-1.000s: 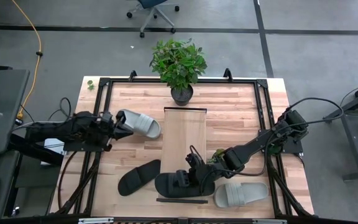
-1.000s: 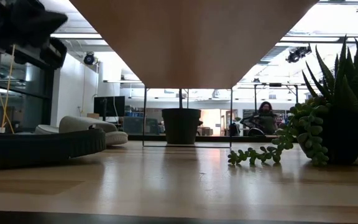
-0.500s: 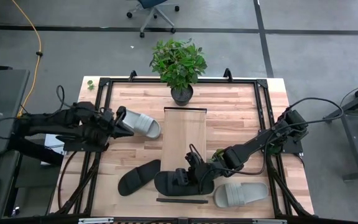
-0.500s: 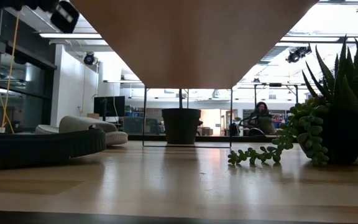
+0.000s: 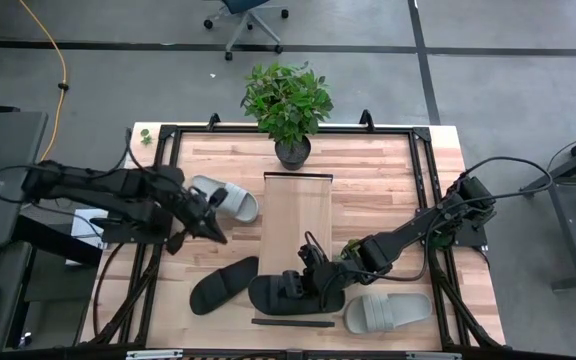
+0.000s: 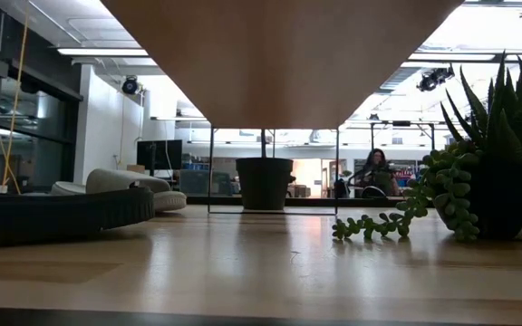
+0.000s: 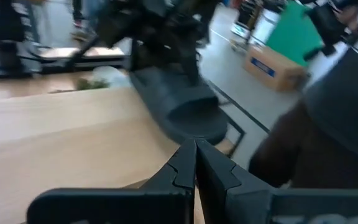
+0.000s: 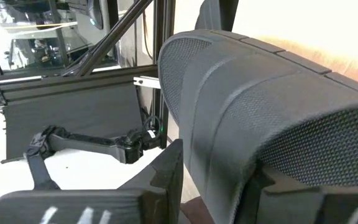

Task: Pick and place slides into the shelf
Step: Put the top black slide into the shelf

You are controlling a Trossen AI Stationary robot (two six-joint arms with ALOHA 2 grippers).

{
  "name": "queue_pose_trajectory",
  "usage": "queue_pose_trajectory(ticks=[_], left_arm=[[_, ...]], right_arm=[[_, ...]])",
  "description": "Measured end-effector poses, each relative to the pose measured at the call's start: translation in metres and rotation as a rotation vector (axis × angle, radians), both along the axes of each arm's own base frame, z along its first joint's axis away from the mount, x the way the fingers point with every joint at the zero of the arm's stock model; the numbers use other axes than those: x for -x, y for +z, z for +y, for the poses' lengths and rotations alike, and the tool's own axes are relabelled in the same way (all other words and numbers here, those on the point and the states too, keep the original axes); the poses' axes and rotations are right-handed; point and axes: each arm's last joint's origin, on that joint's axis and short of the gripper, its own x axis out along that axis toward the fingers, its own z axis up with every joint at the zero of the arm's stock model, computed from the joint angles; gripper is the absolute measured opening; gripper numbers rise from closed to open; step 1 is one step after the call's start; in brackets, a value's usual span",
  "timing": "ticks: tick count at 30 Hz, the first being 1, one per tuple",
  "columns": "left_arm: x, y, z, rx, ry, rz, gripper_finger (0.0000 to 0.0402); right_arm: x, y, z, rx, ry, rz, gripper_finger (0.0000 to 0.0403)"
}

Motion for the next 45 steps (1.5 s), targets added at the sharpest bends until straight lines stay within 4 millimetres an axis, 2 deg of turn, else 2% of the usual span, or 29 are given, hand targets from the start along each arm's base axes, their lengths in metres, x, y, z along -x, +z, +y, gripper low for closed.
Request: queue_pose_trajectory(ticks=[13,19,27,33,40,45], left_arm=[[-0.035,0.007,-0.05,-0.188,-0.04,0.045,0.0001],[-0.05,-0.006,-0.065,-0.214,-0.1,0.121,0.0001],[-0.059,-0.01,-0.069,-0.186,-0.126,0.158,0.0001],[-0.059,-0.011,-0.068,-0.253,-0.144,0.119,0.0002],[-0.063,-0.006,-0.07,-0.278,-0.154,0.032,0.0039],[-0.073,-0.011,-0.072,-0.275,-0.147,0.017,0.0064]], right_arm=[[-0.001,0.0,-0.002,0.008,0.002,0.001,0.0087],[-0.001,0.0,-0.001,0.009,0.01,0.001,0.0087],[-0.001,0.0,-0.001,0.011,0.021,0.0,0.0087],[0.0,0.0,-0.001,0.014,0.021,0.004,0.0087],[-0.001,0.0,-0.002,0.022,0.003,0.0,0.0087],[-0.001,0.0,-0.004,0.008,-0.009,0.005,0.0087]])
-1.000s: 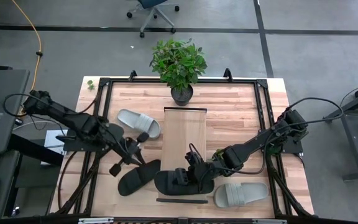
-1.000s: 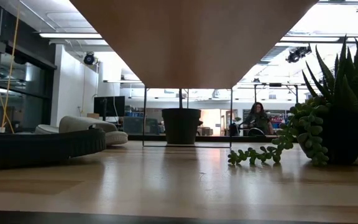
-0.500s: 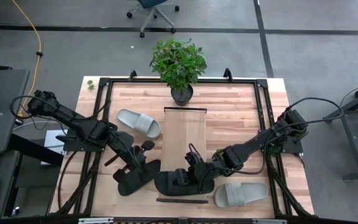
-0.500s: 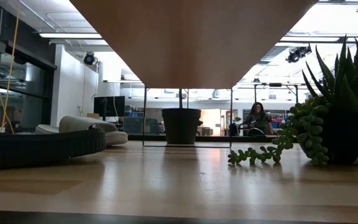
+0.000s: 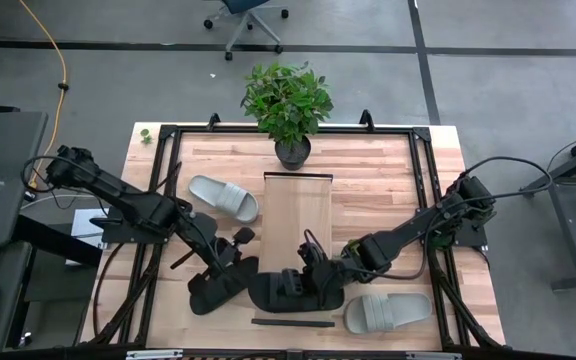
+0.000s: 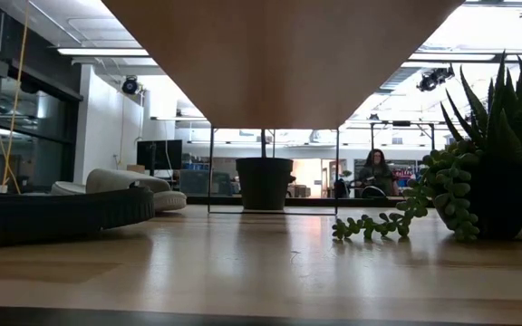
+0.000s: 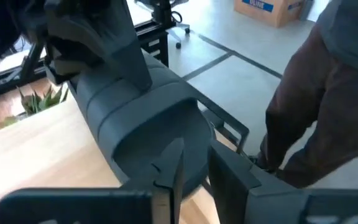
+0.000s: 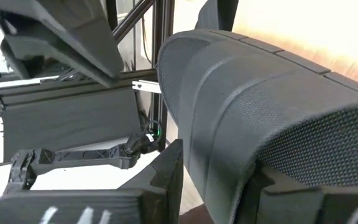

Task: Pick and place slides into the shelf
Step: Put the top black slide into the shelf

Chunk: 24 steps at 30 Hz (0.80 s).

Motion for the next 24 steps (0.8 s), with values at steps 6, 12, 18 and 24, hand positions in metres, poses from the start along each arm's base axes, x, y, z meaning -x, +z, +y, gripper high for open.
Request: queue_pose_trajectory(ticks=[6,12,18,24], left_arm=[[-0.005,-0.004,-0.002,0.014,-0.02,0.004,0.0061],[-0.005,-0.004,-0.003,0.023,-0.04,0.008,0.0045],[-0.008,-0.009,-0.005,0.043,-0.076,0.036,0.0034],[-0.012,-0.012,-0.007,0.061,-0.09,0.047,0.0032]], right_arm=[[-0.001,0.0,-0.003,0.002,-0.009,0.005,0.0087],[-0.003,0.0,-0.006,0.002,-0.017,0.005,0.0087],[-0.003,0.0,-0.006,-0.009,-0.018,0.008,0.0087],[-0.003,0.001,-0.005,-0.024,-0.021,-0.006,0.0087]])
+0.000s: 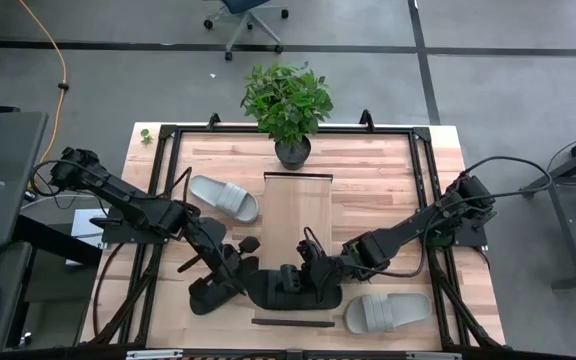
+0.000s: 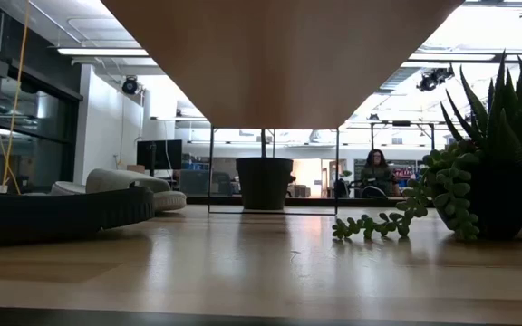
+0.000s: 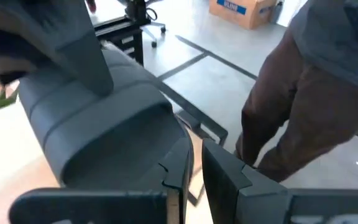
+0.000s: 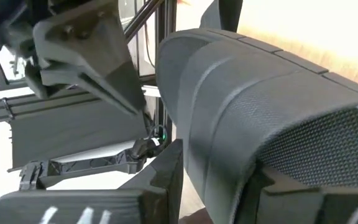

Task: Pick and place slides into the shelf
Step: Put the top black slide into the shelf

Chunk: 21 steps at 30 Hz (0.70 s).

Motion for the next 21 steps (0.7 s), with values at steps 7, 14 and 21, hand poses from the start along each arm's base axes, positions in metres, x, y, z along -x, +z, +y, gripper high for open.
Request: queue_pose_trajectory(ticks=[7,14,21], left_arm=[[-0.0002,-0.0007,-0.0001,0.003,0.002,0.004,0.0031],[-0.0002,-0.0006,0.0,0.017,0.011,0.015,0.0028],[-0.0002,-0.0006,0.0,0.019,0.013,0.017,0.0028]], right_arm=[[0.001,-0.0002,0.0017,-0.008,0.003,0.006,0.0087],[0.0016,-0.0005,0.0024,-0.004,-0.002,0.007,0.0087],[0.0021,-0.0014,0.0022,-0.003,-0.003,0.018,0.0087]])
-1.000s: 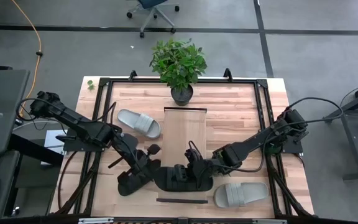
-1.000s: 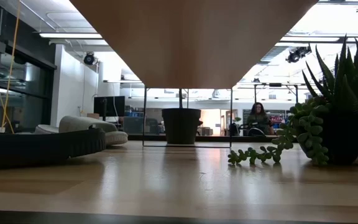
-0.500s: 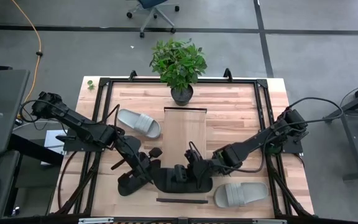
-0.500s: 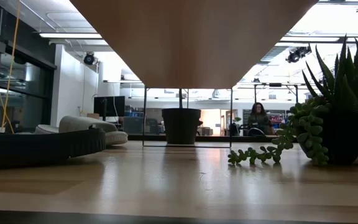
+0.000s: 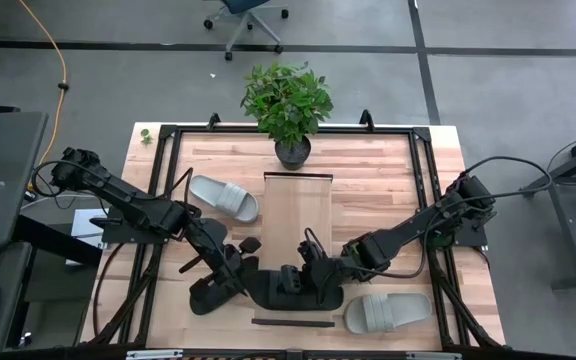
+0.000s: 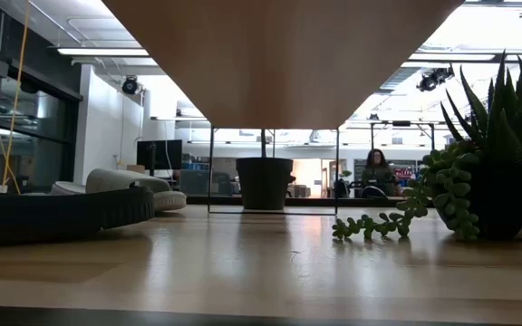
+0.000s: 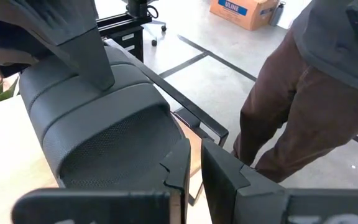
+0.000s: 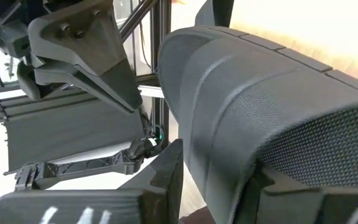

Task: Pick and place slides into the shelf
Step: Put the top black slide into the shelf

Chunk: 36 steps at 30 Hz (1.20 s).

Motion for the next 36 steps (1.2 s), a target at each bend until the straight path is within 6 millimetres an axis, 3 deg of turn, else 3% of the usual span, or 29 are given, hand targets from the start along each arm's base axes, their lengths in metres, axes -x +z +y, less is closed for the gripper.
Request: queue_pose_trajectory(ticks=[28,36], left_arm=[[0.0,0.0,0.0,-0.002,0.004,0.0,0.0024],[0.0,0.0,0.001,-0.007,0.013,-0.003,0.0024]], right_arm=[[0.002,-0.003,-0.001,-0.004,-0.008,0.045,0.0087],[0.004,0.008,-0.002,0.016,0.009,0.084,0.0087]])
